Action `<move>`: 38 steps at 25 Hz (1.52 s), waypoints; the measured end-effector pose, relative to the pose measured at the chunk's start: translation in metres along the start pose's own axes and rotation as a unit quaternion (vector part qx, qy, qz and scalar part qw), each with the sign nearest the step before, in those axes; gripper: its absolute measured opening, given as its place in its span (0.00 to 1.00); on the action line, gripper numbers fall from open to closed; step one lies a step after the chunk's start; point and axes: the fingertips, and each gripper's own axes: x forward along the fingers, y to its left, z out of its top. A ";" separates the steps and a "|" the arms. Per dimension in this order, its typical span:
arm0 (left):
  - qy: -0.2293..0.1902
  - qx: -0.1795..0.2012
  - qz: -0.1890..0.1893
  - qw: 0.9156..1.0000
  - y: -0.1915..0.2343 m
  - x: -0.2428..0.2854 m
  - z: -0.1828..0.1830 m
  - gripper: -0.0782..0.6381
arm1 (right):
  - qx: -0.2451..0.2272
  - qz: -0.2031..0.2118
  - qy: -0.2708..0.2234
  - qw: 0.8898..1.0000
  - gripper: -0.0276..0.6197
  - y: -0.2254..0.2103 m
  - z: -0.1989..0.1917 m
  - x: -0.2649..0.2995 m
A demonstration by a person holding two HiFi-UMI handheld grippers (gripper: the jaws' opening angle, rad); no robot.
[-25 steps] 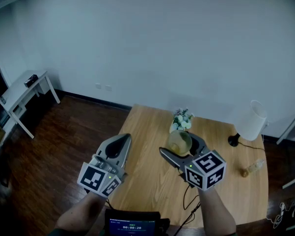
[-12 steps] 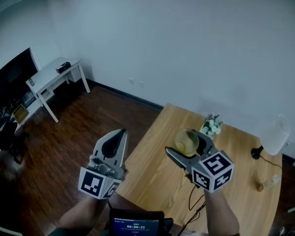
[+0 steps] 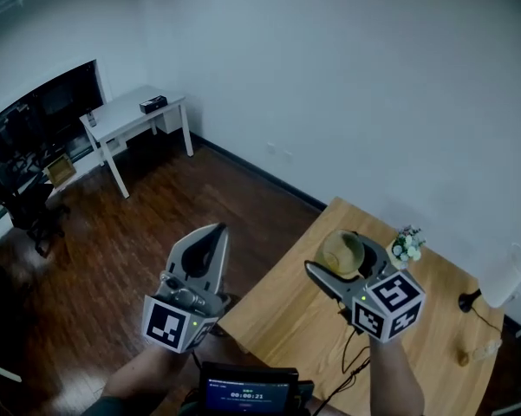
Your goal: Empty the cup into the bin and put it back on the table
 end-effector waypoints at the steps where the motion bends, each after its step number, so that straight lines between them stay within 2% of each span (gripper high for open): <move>1: 0.004 0.000 0.004 1.000 0.006 -0.007 0.000 0.10 | -0.003 0.006 0.001 1.000 0.66 0.007 0.002 0.005; 6: -0.041 0.041 0.012 0.998 0.039 -0.029 0.032 0.10 | -0.004 0.029 -0.004 1.000 0.66 0.035 0.018 0.035; 14: -0.059 0.056 0.027 0.996 0.090 -0.069 0.049 0.09 | -0.020 0.057 0.006 0.998 0.66 0.084 0.035 0.082; 28: -0.063 0.088 0.034 0.994 0.165 -0.125 0.056 0.09 | -0.028 0.088 0.017 0.996 0.66 0.145 0.041 0.168; 38: -0.049 0.092 0.051 0.993 0.206 -0.143 0.039 0.09 | -0.025 0.091 0.036 0.995 0.66 0.149 0.041 0.215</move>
